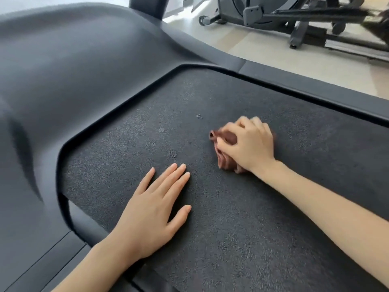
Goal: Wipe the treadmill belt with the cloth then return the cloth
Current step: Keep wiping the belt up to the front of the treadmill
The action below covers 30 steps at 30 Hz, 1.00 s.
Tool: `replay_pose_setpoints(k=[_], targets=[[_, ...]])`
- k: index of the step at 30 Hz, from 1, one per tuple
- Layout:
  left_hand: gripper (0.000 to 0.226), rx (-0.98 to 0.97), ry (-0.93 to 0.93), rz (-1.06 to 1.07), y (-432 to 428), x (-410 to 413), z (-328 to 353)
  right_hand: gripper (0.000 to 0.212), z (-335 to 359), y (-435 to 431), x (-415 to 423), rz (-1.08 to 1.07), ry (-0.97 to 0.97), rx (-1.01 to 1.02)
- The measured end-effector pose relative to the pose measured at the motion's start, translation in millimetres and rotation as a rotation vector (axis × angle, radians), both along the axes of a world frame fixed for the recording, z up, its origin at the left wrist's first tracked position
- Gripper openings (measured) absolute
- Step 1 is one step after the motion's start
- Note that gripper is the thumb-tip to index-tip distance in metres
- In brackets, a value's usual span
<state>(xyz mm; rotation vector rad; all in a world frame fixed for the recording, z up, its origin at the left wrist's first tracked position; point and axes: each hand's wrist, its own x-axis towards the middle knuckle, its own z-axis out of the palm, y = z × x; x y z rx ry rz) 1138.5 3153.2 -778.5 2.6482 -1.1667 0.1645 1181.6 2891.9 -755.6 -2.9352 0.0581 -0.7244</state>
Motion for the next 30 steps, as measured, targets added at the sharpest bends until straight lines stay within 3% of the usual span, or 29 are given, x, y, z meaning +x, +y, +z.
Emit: replay_pose_setpoints(k=[6, 10, 14, 20, 24, 27, 30], targets=[[0.060, 0.017, -0.026, 0.003, -0.4, 0.0, -0.9, 0.042, 7.9, 26.6, 124.5, -0.212, 0.179, 0.029], [0.061, 0.034, -0.035, -0.014, 2.0, 2.3, -0.7, 0.041, 8.8, 33.1, 138.4, -0.198, 0.188, 0.001], [0.066, 0.104, -0.063, -0.018, 21.5, 13.3, 1.3, 0.033, 4.5, 40.9, 100.6, -0.010, 0.104, 0.021], [0.074, 0.175, -0.056, 0.251, 85.1, 41.5, 3.2, 0.031, 0.8, 89.3, 13.5, 0.353, -0.007, 0.059], [0.075, 0.161, -0.054, 0.327, 114.5, 51.4, 1.7, 0.024, -3.4, 97.1, 6.7, 0.419, -0.070, 0.079], [0.073, 0.136, -0.057, 0.340, 113.1, 51.9, 2.1, 0.030, -3.1, 96.8, 40.0, 0.345, -0.082, 0.075], [0.069, 0.116, -0.080, 0.350, 109.4, 51.5, 1.8, 0.039, -1.9, 100.6, 96.1, 0.116, -0.049, 0.054]])
